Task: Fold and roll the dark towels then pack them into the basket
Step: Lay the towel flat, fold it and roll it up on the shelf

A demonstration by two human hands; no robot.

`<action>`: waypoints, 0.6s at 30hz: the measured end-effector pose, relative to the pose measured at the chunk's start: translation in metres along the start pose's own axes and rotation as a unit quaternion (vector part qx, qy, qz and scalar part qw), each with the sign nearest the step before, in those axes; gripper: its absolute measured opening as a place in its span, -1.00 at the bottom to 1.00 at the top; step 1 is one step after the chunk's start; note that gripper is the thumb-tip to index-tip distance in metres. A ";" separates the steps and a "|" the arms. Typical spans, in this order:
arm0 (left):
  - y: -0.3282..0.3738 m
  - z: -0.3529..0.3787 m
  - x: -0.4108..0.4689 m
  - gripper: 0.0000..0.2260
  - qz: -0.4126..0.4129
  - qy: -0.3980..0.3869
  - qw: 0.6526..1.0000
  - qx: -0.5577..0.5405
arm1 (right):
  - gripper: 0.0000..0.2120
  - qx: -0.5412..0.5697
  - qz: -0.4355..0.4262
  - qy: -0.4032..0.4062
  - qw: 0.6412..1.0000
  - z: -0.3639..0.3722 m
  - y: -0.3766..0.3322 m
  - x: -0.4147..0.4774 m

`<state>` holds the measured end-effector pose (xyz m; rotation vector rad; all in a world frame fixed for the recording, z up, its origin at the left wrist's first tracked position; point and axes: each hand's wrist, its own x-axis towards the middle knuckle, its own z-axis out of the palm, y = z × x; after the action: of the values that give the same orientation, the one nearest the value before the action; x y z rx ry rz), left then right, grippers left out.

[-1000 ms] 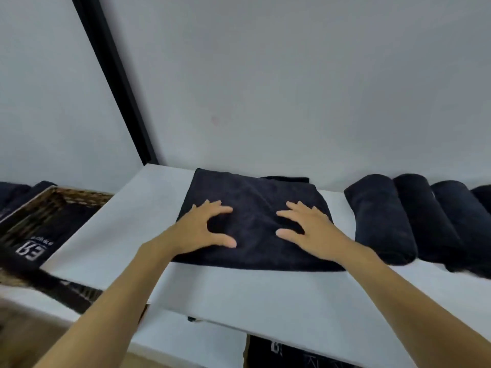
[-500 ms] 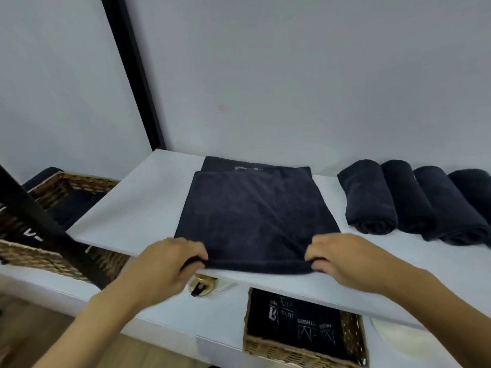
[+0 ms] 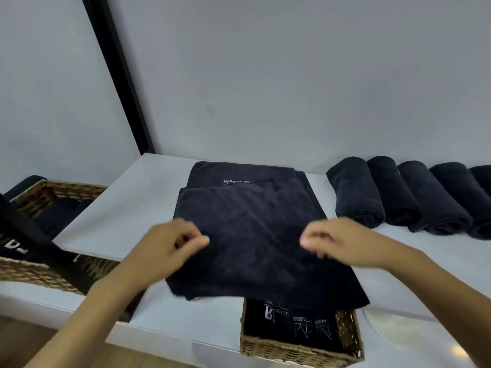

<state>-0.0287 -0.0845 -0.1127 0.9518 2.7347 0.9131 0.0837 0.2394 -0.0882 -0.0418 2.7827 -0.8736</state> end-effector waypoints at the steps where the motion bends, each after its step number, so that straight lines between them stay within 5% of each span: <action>1: -0.010 0.002 0.021 -0.84 -0.028 0.045 0.998 0.026 | -0.91 0.019 0.018 0.061 0.998 -0.005 0.005 0.018; 5: -0.043 0.004 0.093 -0.53 -0.204 0.076 0.973 0.080 | -0.74 0.028 0.121 0.180 0.976 -0.024 0.032 0.099; 8: -0.047 0.004 0.116 -0.58 -0.254 0.086 0.962 0.040 | -0.61 -0.011 0.159 0.166 0.973 -0.029 0.048 0.142; 12: -0.042 -0.007 0.125 -0.85 -0.248 0.060 0.966 0.026 | -0.58 -0.030 0.175 0.122 0.977 -0.038 0.052 0.165; 15: -0.044 -0.017 0.127 -0.87 -0.232 0.070 0.969 -0.034 | -0.73 -0.018 0.161 0.084 0.983 -0.056 0.051 0.168; 18: -0.047 -0.032 0.129 -0.82 -0.213 0.057 0.961 -0.165 | -0.86 0.110 0.139 0.058 0.982 -0.080 0.052 0.164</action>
<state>-0.1661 -0.0532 -0.1014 0.2451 2.5942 1.3000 -0.0913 0.3112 -0.0873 0.4357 2.6836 -1.1304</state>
